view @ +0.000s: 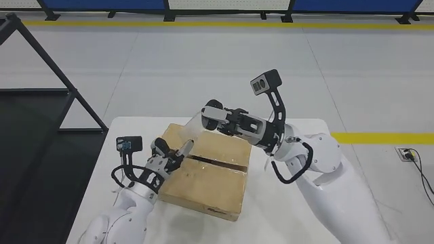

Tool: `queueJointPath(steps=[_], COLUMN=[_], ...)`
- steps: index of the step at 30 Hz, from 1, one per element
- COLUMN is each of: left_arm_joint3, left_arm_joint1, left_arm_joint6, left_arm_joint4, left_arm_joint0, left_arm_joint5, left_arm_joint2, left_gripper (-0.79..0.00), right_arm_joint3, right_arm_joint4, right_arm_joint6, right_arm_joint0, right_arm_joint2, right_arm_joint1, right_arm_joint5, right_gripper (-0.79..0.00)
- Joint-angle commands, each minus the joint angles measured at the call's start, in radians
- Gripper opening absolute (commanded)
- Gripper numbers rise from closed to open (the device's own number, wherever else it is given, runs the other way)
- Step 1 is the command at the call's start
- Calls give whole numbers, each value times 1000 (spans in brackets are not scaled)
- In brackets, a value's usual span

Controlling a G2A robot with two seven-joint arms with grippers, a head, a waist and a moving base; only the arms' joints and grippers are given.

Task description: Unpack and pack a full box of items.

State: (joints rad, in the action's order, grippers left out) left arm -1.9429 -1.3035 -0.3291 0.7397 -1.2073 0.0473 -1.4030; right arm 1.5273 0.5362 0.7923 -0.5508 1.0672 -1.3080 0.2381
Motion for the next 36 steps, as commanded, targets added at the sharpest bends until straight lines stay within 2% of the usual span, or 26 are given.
queueJointPath(steps=[1, 18, 23, 28, 36], left_arm_joint3=[2, 21, 30, 18, -49], left_arm_joint1=[-2, -23, -26, -25, -9], left_arm_joint6=[22, 209, 223, 207, 47], left_arm_joint4=[-15, -140, -158, -156, -169], left_arm_joint0=[1, 23, 28, 17, -28], left_arm_joint5=[13, 186, 212, 184, -30], left_arm_joint2=[-1, -30, -41, -38, -50], left_gripper=[0, 0, 0, 0, 0], right_arm_joint3=[-3, -8, -3, -1, 3], right_arm_joint4=[-1, -1, 0, -5, -4], right_arm_joint6=[-3, -12, -10, -10, -2], right_arm_joint0=[-1, -17, -23, -26, -27], right_arm_joint2=[3, 29, 35, 37, 42], right_arm_joint1=[-1, -4, -5, -6, -8], right_arm_joint5=[0, 5, 3, 1, -5], right_gripper=[-785, -785, -785, -785, -785])
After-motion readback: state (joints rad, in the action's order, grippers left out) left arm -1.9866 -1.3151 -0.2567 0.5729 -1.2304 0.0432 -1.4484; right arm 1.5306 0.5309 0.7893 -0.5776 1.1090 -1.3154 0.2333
